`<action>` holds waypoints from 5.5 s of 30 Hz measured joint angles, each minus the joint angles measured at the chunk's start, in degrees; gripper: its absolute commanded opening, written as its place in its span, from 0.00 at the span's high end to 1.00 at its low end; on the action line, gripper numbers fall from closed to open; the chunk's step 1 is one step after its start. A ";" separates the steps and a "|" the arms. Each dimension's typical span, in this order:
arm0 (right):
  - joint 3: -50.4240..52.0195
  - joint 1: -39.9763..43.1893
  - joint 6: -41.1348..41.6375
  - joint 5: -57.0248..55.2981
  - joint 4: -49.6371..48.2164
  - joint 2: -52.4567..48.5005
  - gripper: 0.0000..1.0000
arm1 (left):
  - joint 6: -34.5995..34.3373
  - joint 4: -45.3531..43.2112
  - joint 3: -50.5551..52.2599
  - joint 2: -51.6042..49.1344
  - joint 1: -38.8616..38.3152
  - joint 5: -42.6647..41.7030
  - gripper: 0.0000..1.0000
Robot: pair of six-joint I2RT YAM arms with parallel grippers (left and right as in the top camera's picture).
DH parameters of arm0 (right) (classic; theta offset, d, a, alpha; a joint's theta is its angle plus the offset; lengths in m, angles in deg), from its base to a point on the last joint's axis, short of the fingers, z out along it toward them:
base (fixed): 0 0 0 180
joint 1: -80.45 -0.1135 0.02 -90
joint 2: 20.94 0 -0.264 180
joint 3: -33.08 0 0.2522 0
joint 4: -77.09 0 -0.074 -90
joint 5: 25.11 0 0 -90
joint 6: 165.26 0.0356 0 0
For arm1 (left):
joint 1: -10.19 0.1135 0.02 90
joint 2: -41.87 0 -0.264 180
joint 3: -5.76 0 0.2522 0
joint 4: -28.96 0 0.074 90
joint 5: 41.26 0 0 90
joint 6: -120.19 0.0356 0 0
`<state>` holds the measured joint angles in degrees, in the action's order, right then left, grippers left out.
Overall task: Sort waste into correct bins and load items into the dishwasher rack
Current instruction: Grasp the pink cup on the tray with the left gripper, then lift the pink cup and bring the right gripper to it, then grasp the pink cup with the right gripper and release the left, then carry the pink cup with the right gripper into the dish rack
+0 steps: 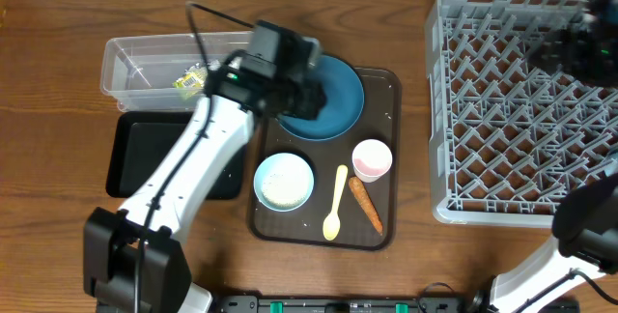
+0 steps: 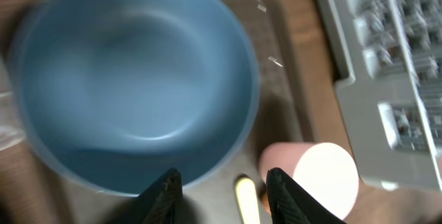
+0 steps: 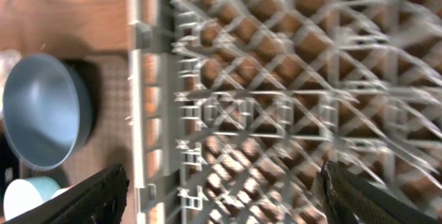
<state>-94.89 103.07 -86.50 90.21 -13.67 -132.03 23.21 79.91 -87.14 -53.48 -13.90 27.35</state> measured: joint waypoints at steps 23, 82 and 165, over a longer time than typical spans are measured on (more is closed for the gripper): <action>0.00 -8.96 -0.92 -4.37 -0.35 -0.07 0.13 | 0.83 2.10 1.11 -10.78 -12.94 0.83 0.63; 0.00 -31.93 -46.14 45.62 -7.39 -0.07 0.28 | -24.74 -42.16 -0.72 -7.04 14.60 -58.14 0.94; -0.13 -22.73 -0.74 -10.93 -6.16 1.05 0.89 | -2.23 3.80 0.04 -2.34 16.59 -2.03 0.71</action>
<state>-95.02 80.33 -87.25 79.28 -19.83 -130.98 20.98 83.72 -87.09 -55.82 2.68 25.32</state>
